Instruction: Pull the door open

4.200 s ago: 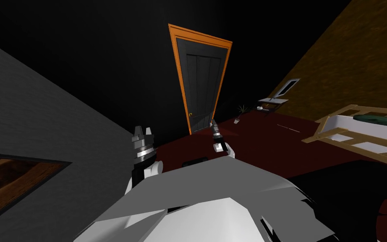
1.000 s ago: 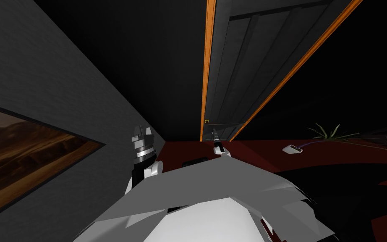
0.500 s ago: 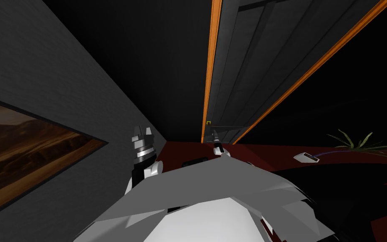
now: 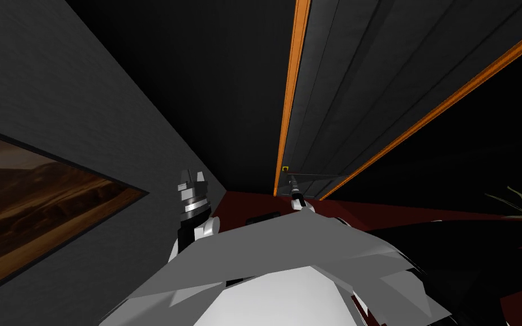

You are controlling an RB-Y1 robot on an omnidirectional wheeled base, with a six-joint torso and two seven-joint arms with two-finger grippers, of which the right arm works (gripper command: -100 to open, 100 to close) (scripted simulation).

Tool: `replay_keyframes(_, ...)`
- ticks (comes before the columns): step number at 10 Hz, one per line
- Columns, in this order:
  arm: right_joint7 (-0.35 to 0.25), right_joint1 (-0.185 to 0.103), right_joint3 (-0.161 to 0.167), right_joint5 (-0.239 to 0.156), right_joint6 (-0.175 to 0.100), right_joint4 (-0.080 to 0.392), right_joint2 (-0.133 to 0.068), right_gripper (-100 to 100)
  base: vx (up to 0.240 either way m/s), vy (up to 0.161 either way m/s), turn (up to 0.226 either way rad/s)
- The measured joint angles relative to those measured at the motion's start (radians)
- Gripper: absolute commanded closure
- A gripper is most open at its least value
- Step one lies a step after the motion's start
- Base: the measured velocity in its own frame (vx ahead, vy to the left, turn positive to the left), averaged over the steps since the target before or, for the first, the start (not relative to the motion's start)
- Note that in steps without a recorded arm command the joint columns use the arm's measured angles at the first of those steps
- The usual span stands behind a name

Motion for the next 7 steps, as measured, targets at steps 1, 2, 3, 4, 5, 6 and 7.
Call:
replay_keyframes(1, -0.010, 0.016, -0.004, -0.003, -0.004, -0.007, -0.009, -100, 0.207, 0.004, 0.125)
replay_keyframes(2, -0.021, 0.022, -0.010, -0.008, -0.005, -0.004, -0.023, -100, 0.215, -0.007, 0.141)
replay_keyframes(3, -0.034, 0.034, -0.014, -0.012, -0.004, -0.010, -0.038, -100, 0.222, -0.012, 0.101)
replay_keyframes(4, -0.041, 0.062, -0.019, -0.015, 0.002, -0.040, -0.042, -100, 0.135, -0.022, 0.037)
replay_keyframes(5, -0.051, 0.050, -0.020, -0.017, -0.013, -0.005, -0.054, -100, 0.140, -0.059, 0.116)
replay_keyframes(6, -0.067, 0.042, -0.024, -0.021, -0.032, 0.029, -0.073, -100, 0.075, -0.038, 0.033)
replay_keyframes(7, -0.072, 0.042, -0.025, -0.021, -0.036, 0.032, -0.076, 100, -0.012, 0.006, -0.027)
